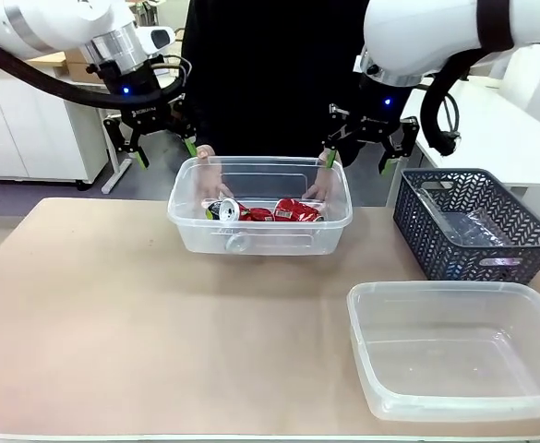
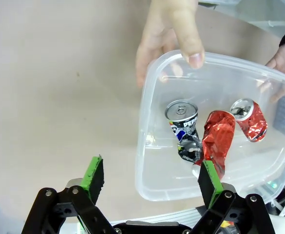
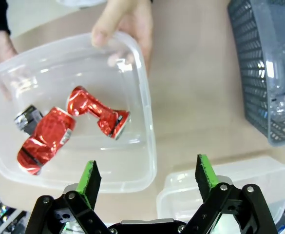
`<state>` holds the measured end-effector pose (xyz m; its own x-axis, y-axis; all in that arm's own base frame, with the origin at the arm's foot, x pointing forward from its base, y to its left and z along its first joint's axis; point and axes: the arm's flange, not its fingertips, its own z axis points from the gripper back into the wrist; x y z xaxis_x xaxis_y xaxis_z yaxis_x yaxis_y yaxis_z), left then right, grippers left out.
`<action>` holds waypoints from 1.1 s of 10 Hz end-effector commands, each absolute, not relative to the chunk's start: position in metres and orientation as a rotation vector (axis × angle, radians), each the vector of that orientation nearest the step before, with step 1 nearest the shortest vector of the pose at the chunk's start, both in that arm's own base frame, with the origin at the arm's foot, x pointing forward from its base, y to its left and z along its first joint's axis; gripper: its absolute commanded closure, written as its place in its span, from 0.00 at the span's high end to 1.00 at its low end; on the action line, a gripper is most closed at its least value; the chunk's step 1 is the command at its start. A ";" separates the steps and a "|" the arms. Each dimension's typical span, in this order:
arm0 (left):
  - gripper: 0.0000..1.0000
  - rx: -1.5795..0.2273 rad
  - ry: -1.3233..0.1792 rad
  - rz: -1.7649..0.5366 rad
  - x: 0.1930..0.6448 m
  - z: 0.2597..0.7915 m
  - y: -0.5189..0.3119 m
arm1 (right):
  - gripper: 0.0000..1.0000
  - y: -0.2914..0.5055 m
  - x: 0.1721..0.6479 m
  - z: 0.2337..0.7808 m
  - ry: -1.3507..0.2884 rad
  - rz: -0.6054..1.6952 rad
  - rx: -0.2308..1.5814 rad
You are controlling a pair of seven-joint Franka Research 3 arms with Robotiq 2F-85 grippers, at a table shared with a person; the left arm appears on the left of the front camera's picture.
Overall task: Sort the waste into each basket.
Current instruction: Pick up the Organizing box on the right side of the table and lift it.
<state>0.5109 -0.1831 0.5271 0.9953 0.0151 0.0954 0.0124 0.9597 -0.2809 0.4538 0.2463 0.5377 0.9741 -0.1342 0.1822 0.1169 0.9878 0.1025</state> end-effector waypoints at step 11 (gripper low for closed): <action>1.00 -0.876 -0.157 -0.141 0.337 0.596 -0.051 | 1.00 0.019 0.259 0.614 -0.216 -0.521 0.866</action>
